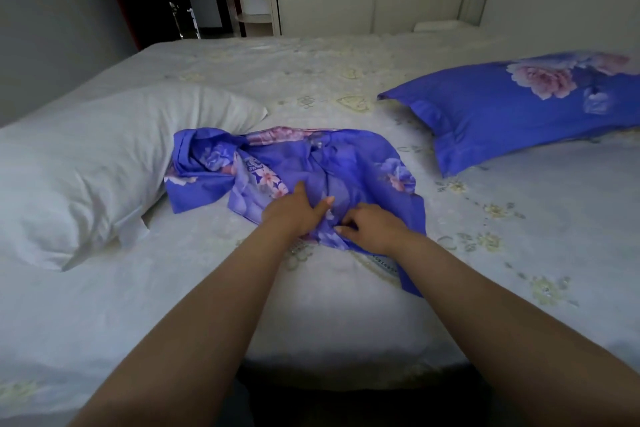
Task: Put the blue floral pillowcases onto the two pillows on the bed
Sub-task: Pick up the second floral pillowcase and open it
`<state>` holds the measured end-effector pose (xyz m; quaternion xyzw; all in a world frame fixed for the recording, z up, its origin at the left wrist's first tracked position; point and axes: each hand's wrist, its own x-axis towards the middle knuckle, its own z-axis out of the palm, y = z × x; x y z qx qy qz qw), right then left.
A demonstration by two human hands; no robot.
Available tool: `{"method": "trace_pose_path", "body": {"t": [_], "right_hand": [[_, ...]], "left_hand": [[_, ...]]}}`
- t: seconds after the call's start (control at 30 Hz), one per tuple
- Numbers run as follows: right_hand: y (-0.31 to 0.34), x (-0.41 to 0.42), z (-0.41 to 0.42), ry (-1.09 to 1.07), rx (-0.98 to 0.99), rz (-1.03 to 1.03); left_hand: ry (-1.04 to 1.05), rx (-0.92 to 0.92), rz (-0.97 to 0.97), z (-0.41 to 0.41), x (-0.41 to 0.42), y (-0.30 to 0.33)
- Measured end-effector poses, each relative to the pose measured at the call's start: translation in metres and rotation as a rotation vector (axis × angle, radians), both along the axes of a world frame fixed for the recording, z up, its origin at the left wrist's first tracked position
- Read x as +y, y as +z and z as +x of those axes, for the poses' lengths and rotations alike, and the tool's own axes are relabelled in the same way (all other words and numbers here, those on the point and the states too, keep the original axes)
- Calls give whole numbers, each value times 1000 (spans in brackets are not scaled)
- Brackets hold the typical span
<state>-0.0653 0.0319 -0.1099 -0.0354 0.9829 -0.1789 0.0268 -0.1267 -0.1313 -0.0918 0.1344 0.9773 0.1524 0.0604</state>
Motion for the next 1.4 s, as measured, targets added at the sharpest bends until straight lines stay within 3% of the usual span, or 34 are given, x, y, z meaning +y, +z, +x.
{"method": "trace_pose_path", "body": {"t": [0.1, 0.17, 0.27, 0.43, 0.57, 0.67, 0.73, 0.77, 0.9, 1.0, 1.07, 1.13, 1.27, 1.4], "right_hand": [[1, 3, 5, 64, -105, -25], [-1, 2, 8, 90, -43, 22], [3, -10, 19, 126, 87, -93], [36, -16, 40, 270, -359, -306], [54, -13, 43, 222, -497, -117], [47, -27, 34, 55, -166, -215], [41, -39, 25, 11, 154, -271], [40, -47, 20, 60, 207, -282], [29, -52, 14, 154, -181, -104], [19, -53, 11, 45, -181, -78], [18, -56, 9, 8, 23, -84], [20, -62, 12, 68, 190, -175], [28, -77, 21, 203, 129, -247], [25, -90, 13, 143, -111, -121]], "left_hand": [[23, -46, -107, -5, 5, 7], [37, -55, -178, -5, 6, 8], [106, -22, -146, -2, 2, 7], [164, 271, -108, 0, -27, 17], [115, 171, -92, -9, -43, 40], [-11, 22, -194, -8, -52, 68], [-39, 11, -125, 2, -55, 90], [-28, 9, -40, 8, -58, 103], [19, -15, 456, 30, -64, 150], [17, -25, 338, 31, -80, 154], [-45, -102, 158, 28, -89, 137], [-149, -98, 126, 17, -92, 111], [-88, 87, 502, 8, -78, 86], [254, 249, 1238, 2, -86, 97]]}}
